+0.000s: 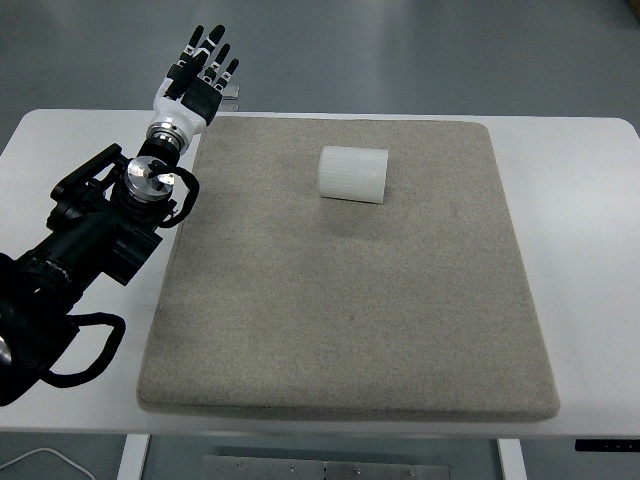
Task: Upright white cup
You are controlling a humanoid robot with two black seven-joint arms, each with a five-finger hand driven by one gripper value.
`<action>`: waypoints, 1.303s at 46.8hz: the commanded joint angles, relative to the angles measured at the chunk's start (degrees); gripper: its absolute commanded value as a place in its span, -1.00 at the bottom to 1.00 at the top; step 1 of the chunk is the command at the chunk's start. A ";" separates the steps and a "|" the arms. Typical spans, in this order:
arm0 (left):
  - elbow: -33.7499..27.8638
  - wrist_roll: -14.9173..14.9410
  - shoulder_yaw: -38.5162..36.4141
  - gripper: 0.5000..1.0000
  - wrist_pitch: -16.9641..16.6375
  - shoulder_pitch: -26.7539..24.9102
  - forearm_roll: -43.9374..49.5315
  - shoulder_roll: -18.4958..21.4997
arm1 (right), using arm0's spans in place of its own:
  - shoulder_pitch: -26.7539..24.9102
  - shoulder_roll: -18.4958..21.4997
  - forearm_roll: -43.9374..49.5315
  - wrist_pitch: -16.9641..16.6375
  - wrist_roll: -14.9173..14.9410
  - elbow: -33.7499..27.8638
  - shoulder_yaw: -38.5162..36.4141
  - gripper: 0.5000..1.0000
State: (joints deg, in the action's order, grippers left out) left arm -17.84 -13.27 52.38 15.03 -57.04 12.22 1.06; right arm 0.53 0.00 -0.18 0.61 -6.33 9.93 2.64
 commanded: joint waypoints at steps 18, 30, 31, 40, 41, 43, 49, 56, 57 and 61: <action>0.00 0.09 0.88 0.99 0.00 -0.97 0.79 0.96 | 0.00 0.00 0.00 0.00 0.00 0.00 0.00 0.72; 0.70 0.71 -0.26 0.99 0.87 -2.11 -0.18 4.83 | 0.00 0.00 0.00 0.00 0.00 0.00 0.00 0.72; 0.70 0.71 -0.44 0.99 1.05 -2.11 -0.18 4.92 | 0.00 0.00 0.00 0.00 0.00 0.00 0.00 0.72; -0.17 0.79 -5.61 0.95 0.53 -4.30 -2.54 5.10 | 0.00 0.00 0.00 0.00 0.00 0.00 0.00 0.72; -0.79 0.71 -7.02 0.95 0.26 -4.57 -2.90 5.10 | 0.00 0.00 0.00 0.00 0.00 0.00 0.00 0.72; -2.37 0.44 -9.56 0.94 -0.35 -4.92 -3.43 5.18 | 0.00 0.00 0.00 0.00 0.00 0.00 0.00 0.72; -5.45 0.79 -13.09 0.99 -1.76 -6.33 -4.22 7.20 | 0.00 0.00 0.00 0.00 0.00 0.00 0.00 0.72; -12.91 0.88 -16.87 0.99 -1.85 -8.26 -10.97 10.89 | 0.00 0.00 0.00 0.00 0.00 0.00 0.00 0.72; -13.79 0.88 -17.31 0.99 -2.02 -8.52 -12.73 11.33 | 0.00 0.00 0.00 0.00 0.00 0.00 0.00 0.72; -16.78 0.97 -17.66 0.98 -2.11 -9.31 -19.41 12.30 | 0.00 0.00 0.00 0.00 0.00 0.00 0.00 0.72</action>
State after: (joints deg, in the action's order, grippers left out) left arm -32.55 -12.37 35.01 13.01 -65.80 -2.63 12.65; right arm 0.53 0.00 -0.18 0.62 -6.34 9.93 2.64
